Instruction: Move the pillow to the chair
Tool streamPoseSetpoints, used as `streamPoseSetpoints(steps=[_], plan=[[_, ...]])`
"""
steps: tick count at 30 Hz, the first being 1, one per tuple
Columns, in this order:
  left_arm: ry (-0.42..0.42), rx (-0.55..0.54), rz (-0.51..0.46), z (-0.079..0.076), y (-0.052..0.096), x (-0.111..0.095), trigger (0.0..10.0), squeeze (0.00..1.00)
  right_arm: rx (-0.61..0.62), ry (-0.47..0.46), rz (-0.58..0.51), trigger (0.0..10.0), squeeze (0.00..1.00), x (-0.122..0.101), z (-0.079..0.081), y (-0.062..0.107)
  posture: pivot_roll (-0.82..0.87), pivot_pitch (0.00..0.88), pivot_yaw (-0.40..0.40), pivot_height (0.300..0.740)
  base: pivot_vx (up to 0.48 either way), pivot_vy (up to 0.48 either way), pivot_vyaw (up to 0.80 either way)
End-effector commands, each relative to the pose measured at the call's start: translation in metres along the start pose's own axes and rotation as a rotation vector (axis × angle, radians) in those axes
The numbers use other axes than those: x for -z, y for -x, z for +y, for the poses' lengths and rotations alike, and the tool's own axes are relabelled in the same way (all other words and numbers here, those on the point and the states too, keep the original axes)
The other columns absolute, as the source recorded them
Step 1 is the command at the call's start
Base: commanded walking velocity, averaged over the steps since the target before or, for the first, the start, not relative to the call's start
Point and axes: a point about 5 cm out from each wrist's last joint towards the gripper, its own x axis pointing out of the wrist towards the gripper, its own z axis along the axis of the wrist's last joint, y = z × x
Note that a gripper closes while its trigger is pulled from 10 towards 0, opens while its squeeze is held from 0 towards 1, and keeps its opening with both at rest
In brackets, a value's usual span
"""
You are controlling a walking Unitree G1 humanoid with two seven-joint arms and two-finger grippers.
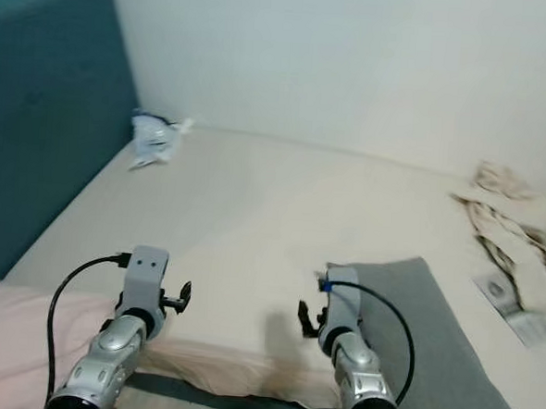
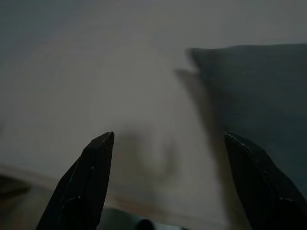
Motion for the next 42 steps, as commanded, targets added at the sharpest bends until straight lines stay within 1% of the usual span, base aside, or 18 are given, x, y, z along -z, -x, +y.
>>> streamPoseSetpoints(steps=[1, 9, 22, 25, 26, 30, 33, 35, 41, 42], plan=[[0.000, 0.006, 0.020, -0.0009, 0.0010, 0.0065, 10.0, 0.00, 0.000, -0.008, 0.010, 10.0, 0.00, 0.0024, 0.0015, 0.0003, -0.06, 0.062, -0.057, 0.740, 0.000, 0.000, -0.80], [0.033, 0.024, 0.022, -0.0022, 0.0005, 0.0068, 10.0, 0.00, 0.007, -0.012, 0.005, 10.0, 0.00, 0.0020, 0.0017, 0.0003, -0.06, 0.066, -0.046, 0.740, 0.000, 0.000, -0.80], [0.038, 0.030, 0.021, -0.0028, -0.0005, 0.0057, 10.0, 0.00, 0.020, -0.009, 0.004, 10.0, 0.00, 0.0017, -0.0025, 0.0009, -0.07, 0.066, -0.046, 0.740, 0.000, 0.000, -0.80], [0.041, 0.029, 0.021, -0.0030, -0.0007, 0.0055, 10.0, 0.00, 0.020, -0.017, -0.010, 10.0, 0.00, -0.0002, -0.0031, 0.0008, -0.06, 0.065, -0.048, 0.740, 0.000, 0.000, -0.80], [0.040, 0.027, 0.027, -0.0030, -0.0009, 0.0059, 10.0, 0.00, 0.024, 0.030, -0.015, 10.0, 0.00, -0.0024, -0.0036, 0.0003, -0.07, 0.066, -0.049, 0.740, 0.000, 0.000, 0.00], [0.041, 0.018, 0.026, -0.0023, -0.0011, 0.0057, 10.0, 0.00, 0.016, 0.004, -0.022, 10.0, 0.00, -0.0044, -0.0038, -0.0003, -0.06, 0.066, -0.051, 0.740, 0.000, 0.000, 0.00], [0.054, 0.007, 0.025, -0.0010, -0.0008, 0.0061, 10.0, 0.00, 0.000, 0.084, -0.020, 10.0, 0.00, -0.0060, -0.0024, -0.0008, -0.06, 0.066, -0.052, 0.740, 0.000, 0.000, 0.00], [0.058, 0.004, 0.026, -0.0005, -0.0009, 0.0061, 10.0, 0.00, -0.002, 0.087, -0.016, 10.0, 0.00, -0.0057, -0.0019, -0.0010, -0.06, 0.067, -0.053, 0.740, 0.000, 0.000, 0.00], [0.063, -0.006, 0.027, 0.0011, -0.0014, 0.0058, 10.0, 0.00, -0.023, 0.107, -0.011, 10.0, 0.00, -0.0055, 0.0025, -0.0018, -0.06, 0.064, -0.053, 0.740, 0.000, 0.000, 0.80], [0.065, -0.012, 0.025, 0.0017, -0.0017, 0.0052, 10.0, 0.00, -0.018, 0.070, -0.029, 10.0, 0.00, -0.0065, 0.0032, -0.0017, -0.06, 0.064, -0.053, 0.740, 0.000, 0.000, 0.00]])
